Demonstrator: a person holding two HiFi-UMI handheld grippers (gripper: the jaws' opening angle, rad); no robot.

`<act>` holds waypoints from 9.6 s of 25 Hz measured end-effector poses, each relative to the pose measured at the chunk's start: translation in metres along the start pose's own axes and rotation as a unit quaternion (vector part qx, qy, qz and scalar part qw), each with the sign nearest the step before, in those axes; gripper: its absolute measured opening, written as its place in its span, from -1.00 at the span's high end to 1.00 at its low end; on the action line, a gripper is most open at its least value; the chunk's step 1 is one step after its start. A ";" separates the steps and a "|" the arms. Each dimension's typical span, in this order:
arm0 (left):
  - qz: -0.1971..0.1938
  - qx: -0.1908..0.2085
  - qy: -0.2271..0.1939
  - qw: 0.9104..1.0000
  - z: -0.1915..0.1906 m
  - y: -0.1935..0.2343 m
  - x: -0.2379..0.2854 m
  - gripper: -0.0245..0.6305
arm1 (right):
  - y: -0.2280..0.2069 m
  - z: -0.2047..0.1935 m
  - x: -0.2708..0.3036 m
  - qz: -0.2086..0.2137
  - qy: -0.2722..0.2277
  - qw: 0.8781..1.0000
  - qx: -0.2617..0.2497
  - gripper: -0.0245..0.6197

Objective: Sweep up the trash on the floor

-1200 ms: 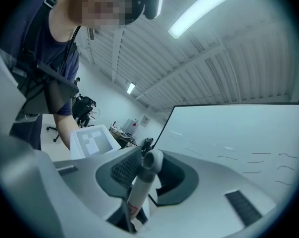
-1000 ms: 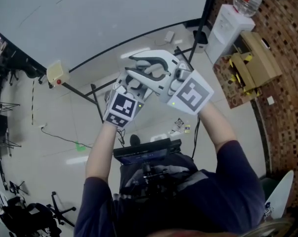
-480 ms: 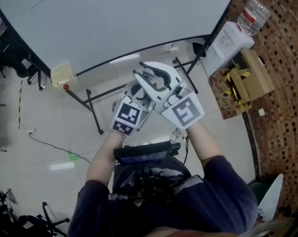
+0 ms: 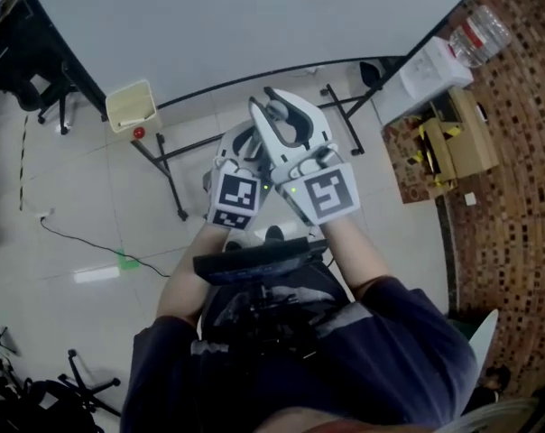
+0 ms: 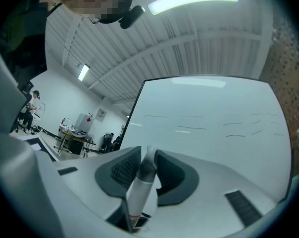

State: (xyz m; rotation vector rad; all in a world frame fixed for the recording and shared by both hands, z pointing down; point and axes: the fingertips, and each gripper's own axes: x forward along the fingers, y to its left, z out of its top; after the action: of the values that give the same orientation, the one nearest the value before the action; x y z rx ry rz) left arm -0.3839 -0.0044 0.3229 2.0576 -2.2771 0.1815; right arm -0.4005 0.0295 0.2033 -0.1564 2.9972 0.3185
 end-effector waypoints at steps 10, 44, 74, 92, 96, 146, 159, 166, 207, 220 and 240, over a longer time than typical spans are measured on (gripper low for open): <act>0.056 -0.019 0.072 0.996 -0.066 0.079 0.008 0.71 | 0.015 -0.066 0.071 0.042 0.031 0.996 0.078 0.57; 0.055 -0.104 0.254 0.960 -0.273 0.158 0.126 0.62 | 0.003 -0.308 0.162 0.252 0.212 0.933 0.144 0.62; -0.053 -0.093 0.230 0.967 -0.288 0.198 0.151 0.61 | -0.010 -0.379 0.172 0.141 0.340 0.927 0.069 0.53; 0.026 -0.066 0.277 0.958 -0.309 0.219 0.106 0.62 | 0.019 -0.383 0.204 0.166 0.328 0.928 0.066 0.59; 0.021 -0.065 0.278 0.958 -0.308 0.221 0.109 0.74 | 0.014 -0.379 0.198 0.158 0.324 0.929 0.084 0.54; 0.084 -0.147 0.274 0.947 -0.314 0.235 0.035 0.74 | 0.067 -0.405 0.137 0.233 0.396 0.874 0.157 0.56; -0.009 -0.111 0.241 0.964 -0.272 0.192 0.084 0.74 | 0.008 -0.400 0.109 0.123 0.399 0.897 0.147 0.56; -0.095 -0.083 0.221 0.967 -0.241 0.145 0.129 0.74 | -0.044 -0.389 0.052 -0.001 0.407 0.899 0.159 0.56; -0.108 -0.024 0.036 0.993 0.027 -0.025 0.041 0.93 | -0.110 -0.157 -0.105 -0.024 0.220 0.969 0.106 0.59; -0.132 -0.056 -0.046 0.989 0.065 0.041 -0.057 0.93 | -0.016 -0.105 -0.070 -0.023 0.251 0.966 0.052 0.59; -0.325 -0.058 -0.026 0.944 0.059 -0.142 -0.054 0.93 | -0.026 -0.065 -0.291 -0.249 0.280 0.924 0.079 0.62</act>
State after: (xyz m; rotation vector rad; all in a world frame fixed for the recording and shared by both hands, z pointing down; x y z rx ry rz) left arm -0.2355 0.0275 0.2636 2.6215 -1.4616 -0.0472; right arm -0.1175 0.0159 0.2999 -1.1451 3.3328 -0.0377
